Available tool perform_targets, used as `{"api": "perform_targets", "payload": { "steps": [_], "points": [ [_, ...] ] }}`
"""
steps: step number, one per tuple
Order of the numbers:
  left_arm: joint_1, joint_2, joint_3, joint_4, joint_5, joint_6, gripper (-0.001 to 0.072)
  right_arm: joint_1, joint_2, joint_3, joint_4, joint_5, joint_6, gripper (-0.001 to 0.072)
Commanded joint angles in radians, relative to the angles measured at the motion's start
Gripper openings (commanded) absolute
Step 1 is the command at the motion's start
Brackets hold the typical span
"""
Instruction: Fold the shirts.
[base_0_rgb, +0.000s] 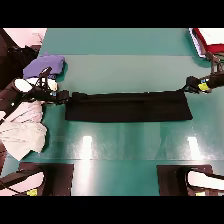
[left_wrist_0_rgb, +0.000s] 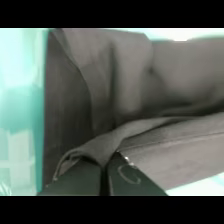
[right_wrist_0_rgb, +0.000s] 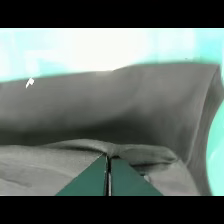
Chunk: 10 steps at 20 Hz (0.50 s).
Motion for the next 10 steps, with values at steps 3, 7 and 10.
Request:
{"api": "perform_targets", "payload": {
  "steps": [3, 7, 10],
  "points": [
    [0.003, -0.03, 0.014, -0.095, 0.155, -0.004, 0.0649, -0.03, -0.161, 0.121, 0.173, -0.026, 0.025, 0.0537],
    [0.028, -0.027, 0.148, -0.094, 0.044, -0.014, 0.0668, -0.123, -0.185, 0.22, 0.253, 0.087, -0.038, 0.0535],
    [0.024, -0.027, 0.233, -0.088, -0.077, -0.013, 0.048, -0.225, -0.189, 0.22, 0.252, 0.273, -0.108, 0.0536]
  ]
}}
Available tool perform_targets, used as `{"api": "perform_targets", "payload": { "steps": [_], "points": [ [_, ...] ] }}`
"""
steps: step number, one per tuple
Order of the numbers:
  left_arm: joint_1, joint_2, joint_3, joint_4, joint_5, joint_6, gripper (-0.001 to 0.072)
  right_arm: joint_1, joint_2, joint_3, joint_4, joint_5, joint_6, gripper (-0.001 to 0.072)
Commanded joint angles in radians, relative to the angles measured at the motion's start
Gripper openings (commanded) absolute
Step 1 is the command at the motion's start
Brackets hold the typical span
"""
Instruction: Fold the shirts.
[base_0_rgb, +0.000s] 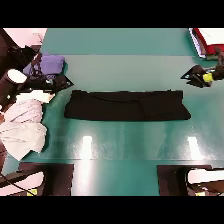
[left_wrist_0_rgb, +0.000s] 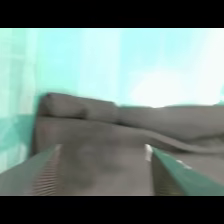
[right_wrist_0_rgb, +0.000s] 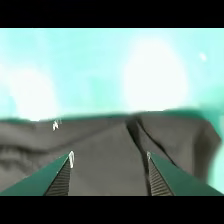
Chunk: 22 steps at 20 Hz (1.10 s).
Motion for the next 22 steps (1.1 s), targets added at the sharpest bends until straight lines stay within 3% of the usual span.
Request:
{"api": "perform_targets", "payload": {
  "steps": [1, 2, 3, 4, 11, 16, 18, 21, 22],
  "points": [
    [0.004, -0.001, 0.083, -0.021, -0.119, -0.001, 0.0251, -0.112, -0.014, -0.002, 0.032, 0.181, -0.081, 0.0536],
    [0.004, -0.001, 0.082, -0.039, -0.125, 0.002, 0.0037, -0.144, -0.014, -0.036, 0.032, 0.184, -0.094, 0.0537],
    [0.004, -0.001, 0.082, -0.046, -0.137, 0.007, 0.0035, -0.177, -0.014, -0.079, 0.033, 0.176, -0.118, 0.0558],
    [0.004, -0.001, 0.082, -0.051, -0.156, 0.006, 0.0034, -0.206, -0.016, -0.119, 0.035, 0.165, -0.145, 0.0629],
    [-0.01, -0.005, 0.082, -0.054, -0.235, -0.004, 0.0025, -0.238, -0.145, -0.263, 0.043, 0.14, -0.264, 0.0624],
    [-0.14, -0.019, 0.082, -0.043, -0.189, -0.004, 0.0025, -0.14, -0.172, -0.263, 0.052, 0.124, -0.303, 0.0612],
    [-0.198, -0.049, 0.082, -0.043, -0.167, -0.006, 0.0025, -0.111, -0.172, -0.263, 0.116, 0.119, -0.318, 0.0555],
    [-0.296, -0.125, 0.082, -0.039, -0.159, -0.013, 0.0025, -0.073, -0.172, -0.263, 0.222, 0.106, -0.325, 0.0548],
    [-0.326, -0.152, 0.082, -0.039, -0.142, -0.013, 0.0025, -0.06, -0.172, -0.263, 0.24, 0.106, -0.326, 0.0465]
  ]
}}
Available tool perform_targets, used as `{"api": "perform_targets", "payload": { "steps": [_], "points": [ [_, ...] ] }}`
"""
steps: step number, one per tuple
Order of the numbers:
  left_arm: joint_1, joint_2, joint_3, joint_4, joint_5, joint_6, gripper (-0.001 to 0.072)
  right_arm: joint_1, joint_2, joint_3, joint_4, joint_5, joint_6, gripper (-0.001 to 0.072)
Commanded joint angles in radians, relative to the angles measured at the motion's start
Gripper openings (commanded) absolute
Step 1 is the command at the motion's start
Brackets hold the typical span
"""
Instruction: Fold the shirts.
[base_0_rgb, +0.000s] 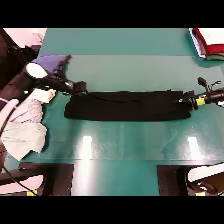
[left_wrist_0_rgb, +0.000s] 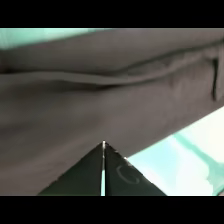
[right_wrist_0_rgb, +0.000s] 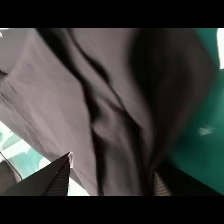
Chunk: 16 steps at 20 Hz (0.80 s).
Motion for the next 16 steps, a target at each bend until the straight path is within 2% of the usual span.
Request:
{"api": "perform_targets", "payload": {
  "steps": [1, 3, 4, 7, 9, 12, 16],
  "points": [
    [-0.111, -0.085, 0.003, 0.003, 0.065, -0.004, 0.0025, 0.048, 0.002, 0.0, 0.11, 0.002, -0.017, 0.0356],
    [-0.162, -0.14, 0.024, 0.003, 0.123, -0.005, 0.0025, 0.07, 0.023, 0.0, 0.11, 0.001, -0.021, 0.0128],
    [-0.184, -0.171, 0.05, 0.002, 0.126, -0.005, 0.0025, 0.082, 0.042, 0.0, 0.11, -0.003, -0.021, 0.0035],
    [-0.243, -0.271, 0.157, 0.003, 0.125, -0.004, 0.0024, 0.113, 0.151, 0.0, 0.11, -0.003, -0.003, 0.0012],
    [-0.274, -0.346, 0.248, 0.004, 0.133, -0.004, 0.0024, 0.154, 0.232, 0.031, 0.108, 0.02, 0.078, 0.0011],
    [-0.311, -0.464, 0.388, 0.004, 0.127, -0.005, 0.0025, 0.244, 0.313, 0.155, 0.107, 0.054, 0.162, 0.0011],
    [-0.34, -0.578, 0.503, 0.004, 0.109, -0.039, 0.0024, 0.385, 0.33, 0.353, 0.104, 0.095, 0.259, 0.0011]
  ]
}}
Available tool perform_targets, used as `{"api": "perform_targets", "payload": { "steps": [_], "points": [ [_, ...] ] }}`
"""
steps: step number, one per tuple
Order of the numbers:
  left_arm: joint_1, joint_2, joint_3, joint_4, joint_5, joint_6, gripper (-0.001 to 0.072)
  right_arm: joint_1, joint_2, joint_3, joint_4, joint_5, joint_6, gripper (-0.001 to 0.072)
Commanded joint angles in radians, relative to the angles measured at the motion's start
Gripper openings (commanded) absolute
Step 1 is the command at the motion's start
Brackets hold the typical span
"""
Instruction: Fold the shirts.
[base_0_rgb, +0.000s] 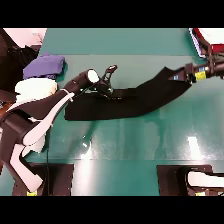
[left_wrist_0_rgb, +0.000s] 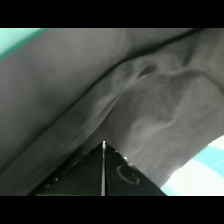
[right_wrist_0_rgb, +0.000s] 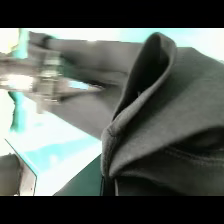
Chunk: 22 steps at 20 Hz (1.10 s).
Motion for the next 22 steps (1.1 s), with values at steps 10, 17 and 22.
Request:
{"api": "perform_targets", "payload": {
  "steps": [10, 17, 22],
  "points": [
    [0.008, -0.06, 0.092, 0.021, -0.051, -0.034, 0.0024, 0.288, -0.108, 0.412, -0.007, 0.04, 0.133, 0.0011],
    [0.176, 0.171, 0.091, 0.196, -0.132, -0.027, 0.0024, 0.378, -0.171, 0.429, -0.006, 0.034, 0.131, 0.0011],
    [0.379, 0.402, 0.091, 0.306, -0.193, 0.001, 0.0025, 0.558, -0.243, 0.429, -0.003, -0.076, 0.087, 0.0012]
  ]
}}
